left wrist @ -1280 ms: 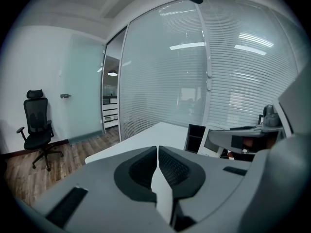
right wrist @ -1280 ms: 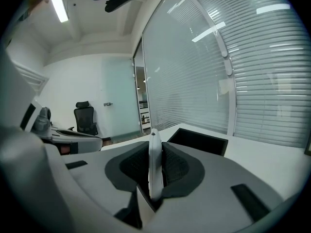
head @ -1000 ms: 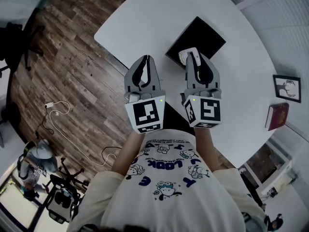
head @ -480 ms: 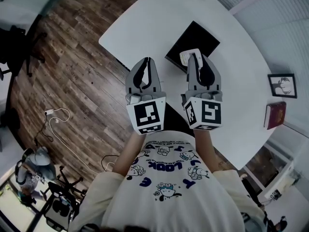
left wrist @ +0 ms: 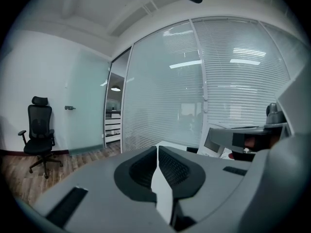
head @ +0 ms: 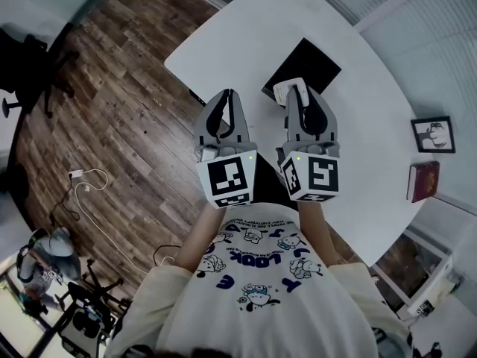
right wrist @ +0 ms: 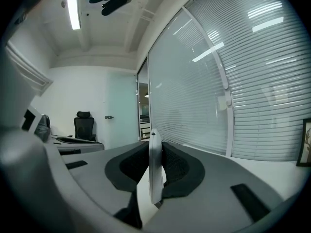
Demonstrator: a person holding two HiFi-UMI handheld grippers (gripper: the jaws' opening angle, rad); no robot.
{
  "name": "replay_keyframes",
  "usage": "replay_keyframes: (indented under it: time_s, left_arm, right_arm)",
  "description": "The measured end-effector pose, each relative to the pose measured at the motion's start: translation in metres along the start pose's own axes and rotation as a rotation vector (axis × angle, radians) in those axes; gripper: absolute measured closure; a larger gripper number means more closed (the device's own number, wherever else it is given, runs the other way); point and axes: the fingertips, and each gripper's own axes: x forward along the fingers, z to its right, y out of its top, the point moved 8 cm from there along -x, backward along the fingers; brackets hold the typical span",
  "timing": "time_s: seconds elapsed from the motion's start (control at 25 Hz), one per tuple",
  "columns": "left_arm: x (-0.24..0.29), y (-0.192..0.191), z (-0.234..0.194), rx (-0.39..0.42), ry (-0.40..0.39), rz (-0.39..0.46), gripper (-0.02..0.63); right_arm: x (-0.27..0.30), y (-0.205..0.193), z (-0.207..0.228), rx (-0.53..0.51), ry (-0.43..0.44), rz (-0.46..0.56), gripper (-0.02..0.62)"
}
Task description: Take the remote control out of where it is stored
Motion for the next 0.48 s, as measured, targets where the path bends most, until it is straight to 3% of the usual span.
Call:
replay_keyframes:
  time_s: [0.48]
  left_arm:
    - [-0.033, 0.004, -0.027, -0.013, 0.053, 0.034, 0.58]
  right_arm:
    - [-0.005, -0.004, -0.05, -0.022, 0.069, -0.024, 0.514]
